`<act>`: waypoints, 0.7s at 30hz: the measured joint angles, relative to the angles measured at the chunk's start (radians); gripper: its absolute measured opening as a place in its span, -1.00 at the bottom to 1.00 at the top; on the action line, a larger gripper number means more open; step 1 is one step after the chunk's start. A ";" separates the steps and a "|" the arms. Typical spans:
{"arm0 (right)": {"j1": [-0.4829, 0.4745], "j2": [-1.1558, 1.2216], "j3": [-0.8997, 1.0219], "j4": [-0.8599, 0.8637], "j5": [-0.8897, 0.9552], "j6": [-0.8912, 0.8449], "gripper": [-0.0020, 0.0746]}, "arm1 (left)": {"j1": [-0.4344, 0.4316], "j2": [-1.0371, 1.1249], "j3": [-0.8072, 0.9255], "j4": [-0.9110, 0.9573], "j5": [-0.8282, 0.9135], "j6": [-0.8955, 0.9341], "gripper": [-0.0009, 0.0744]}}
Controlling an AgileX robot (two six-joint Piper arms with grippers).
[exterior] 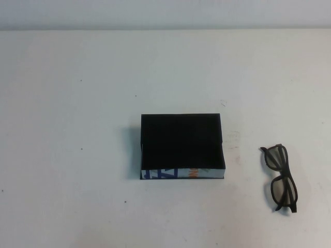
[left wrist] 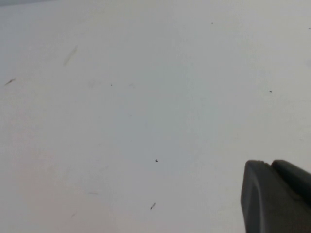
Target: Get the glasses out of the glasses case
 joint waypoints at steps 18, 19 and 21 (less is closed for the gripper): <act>0.000 -0.495 0.647 0.080 -0.324 0.043 -0.99 | 0.000 0.000 0.000 0.000 0.000 0.000 -0.99; 0.000 -0.514 0.649 0.070 -0.298 0.070 -0.99 | 0.000 0.000 0.000 0.000 0.000 0.000 -0.99; 0.000 -0.539 0.651 0.033 -0.246 0.127 -0.99 | 0.000 0.000 0.000 0.000 0.000 0.000 -0.99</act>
